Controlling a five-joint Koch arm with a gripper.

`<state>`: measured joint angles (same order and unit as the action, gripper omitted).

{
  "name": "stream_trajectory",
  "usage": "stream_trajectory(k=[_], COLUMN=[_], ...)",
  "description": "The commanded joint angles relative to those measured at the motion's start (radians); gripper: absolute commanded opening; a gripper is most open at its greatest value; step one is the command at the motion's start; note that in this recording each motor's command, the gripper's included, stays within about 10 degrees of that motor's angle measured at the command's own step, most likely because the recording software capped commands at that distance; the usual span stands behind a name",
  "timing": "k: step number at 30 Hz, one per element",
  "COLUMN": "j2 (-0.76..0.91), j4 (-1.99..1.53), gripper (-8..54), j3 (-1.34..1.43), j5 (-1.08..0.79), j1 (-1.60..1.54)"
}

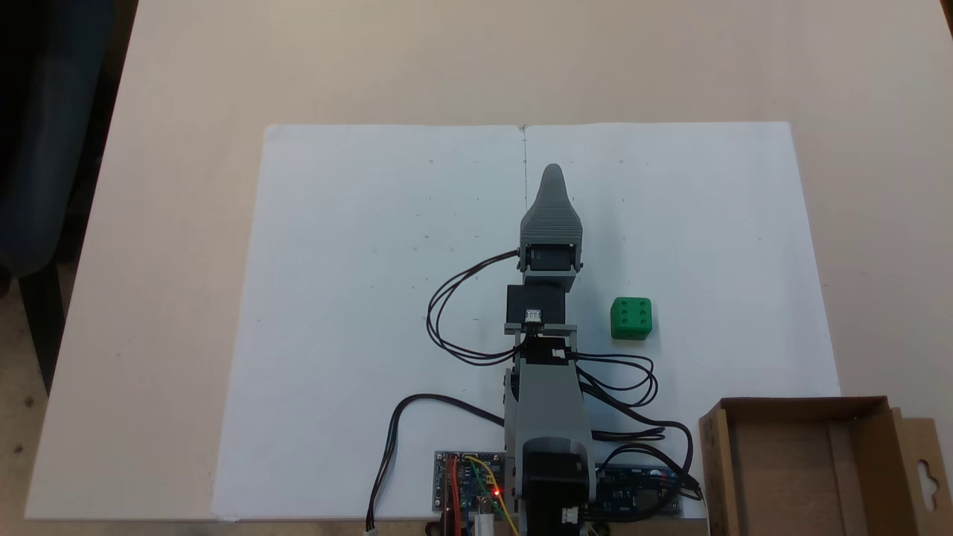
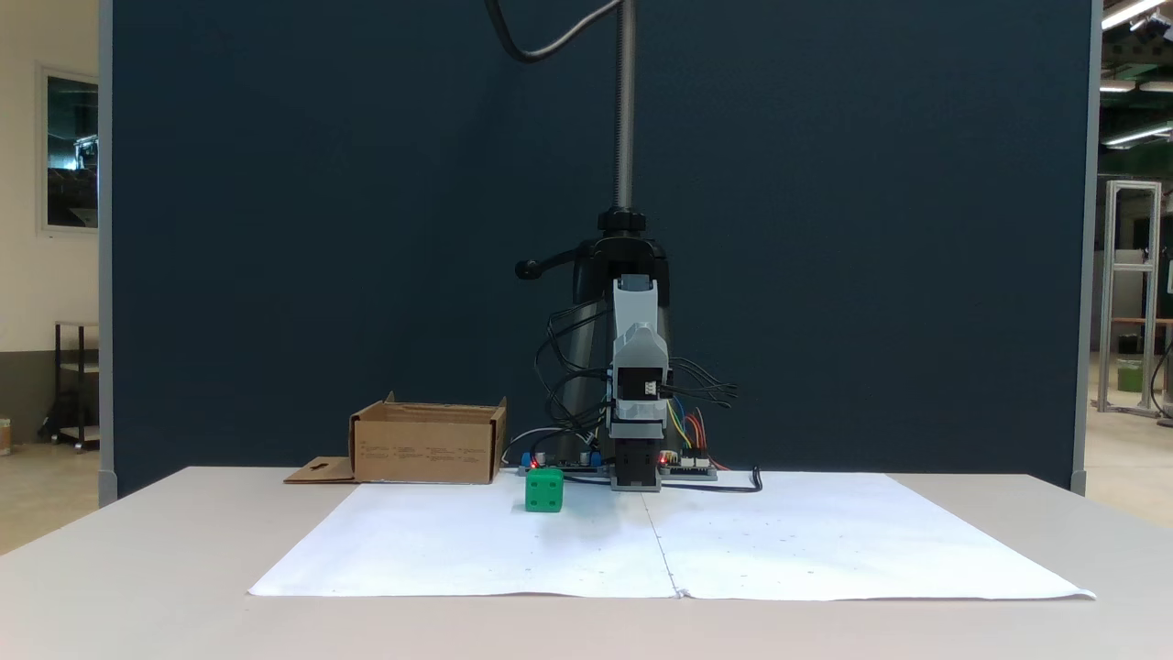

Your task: Grasp a green dice and put it in the bin.

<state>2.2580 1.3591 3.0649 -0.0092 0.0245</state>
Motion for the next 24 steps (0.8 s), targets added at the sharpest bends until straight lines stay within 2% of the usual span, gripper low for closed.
stream_trajectory(k=[1,15,24], j2=[0.107,0.109,0.109], j4=[0.075,0.077,-0.038], gripper=[43.1,41.9,41.5], j3=[0.063,0.061,-0.043], j5=[-0.048,-0.049,-0.049], j1=[0.000,0.005,0.005])
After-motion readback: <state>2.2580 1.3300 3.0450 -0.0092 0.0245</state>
